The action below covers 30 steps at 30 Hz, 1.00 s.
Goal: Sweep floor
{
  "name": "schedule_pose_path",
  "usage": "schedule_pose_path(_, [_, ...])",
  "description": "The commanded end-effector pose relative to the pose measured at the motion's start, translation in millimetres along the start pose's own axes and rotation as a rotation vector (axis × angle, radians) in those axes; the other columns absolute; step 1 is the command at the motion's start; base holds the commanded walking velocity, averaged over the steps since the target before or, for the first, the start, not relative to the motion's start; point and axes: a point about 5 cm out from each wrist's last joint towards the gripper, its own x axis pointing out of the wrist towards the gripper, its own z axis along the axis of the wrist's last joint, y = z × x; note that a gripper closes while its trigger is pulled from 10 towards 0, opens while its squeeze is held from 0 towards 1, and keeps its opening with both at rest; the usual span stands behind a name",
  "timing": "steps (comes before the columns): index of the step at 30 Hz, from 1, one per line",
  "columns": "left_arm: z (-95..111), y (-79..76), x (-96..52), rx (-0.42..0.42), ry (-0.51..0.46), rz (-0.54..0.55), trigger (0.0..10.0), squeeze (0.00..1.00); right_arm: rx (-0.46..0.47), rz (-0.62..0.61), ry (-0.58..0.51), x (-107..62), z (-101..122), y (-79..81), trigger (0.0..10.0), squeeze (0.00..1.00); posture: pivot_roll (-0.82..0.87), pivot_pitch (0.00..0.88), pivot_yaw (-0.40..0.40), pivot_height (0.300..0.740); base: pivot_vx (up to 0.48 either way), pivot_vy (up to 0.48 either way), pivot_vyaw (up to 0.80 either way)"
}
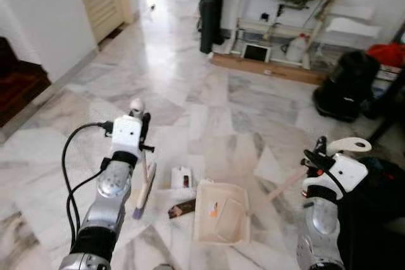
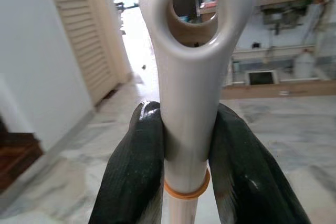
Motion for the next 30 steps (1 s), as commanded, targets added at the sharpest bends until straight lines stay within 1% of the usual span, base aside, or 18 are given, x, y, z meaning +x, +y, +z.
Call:
schedule_pose_path(1, [12.9, -0.3, 4.1, 0.020, -0.066, 0.000, 10.0, 0.00, 0.014, -0.010, -0.047, 4.1, 10.4, -2.4, 10.0, 0.00, 0.14, 0.045, -0.048, 0.740, 0.000, 0.000, 0.80])
schedule_pose_path(21, [13.4, -0.1, 2.9, 0.010, -0.059, 0.015, 10.0, 0.00, 0.025, -0.006, -0.014, 0.6, 10.3, -1.7, 10.0, 0.00, 0.15, 0.043, -0.052, 0.740, 0.000, 0.000, 0.80])
schedule_pose_path(23, [13.3, 0.0, 2.6, 0.013, -0.057, 0.014, 10.0, 0.00, 0.040, -0.004, -0.004, 0.3, 9.1, -1.5, 10.0, 0.00, 0.15, 0.043, -0.053, 0.740, 0.000, 0.000, 0.00])
schedule_pose_path(28, [11.8, 0.1, 1.3, 0.004, -0.047, 0.015, 10.0, 0.00, 0.042, -0.008, -0.005, 0.7, 9.9, -1.4, 10.0, 0.00, 0.15, 0.043, -0.052, 0.740, 0.000, 0.000, 0.00])
schedule_pose_path(30, [11.1, -0.9, 0.3, -0.001, -0.044, 0.012, 10.0, 0.00, 0.049, -0.011, -0.004, 0.6, 9.9, -1.7, 10.0, 0.00, 0.15, 0.042, -0.052, 0.740, 0.000, 0.289, 0.00])
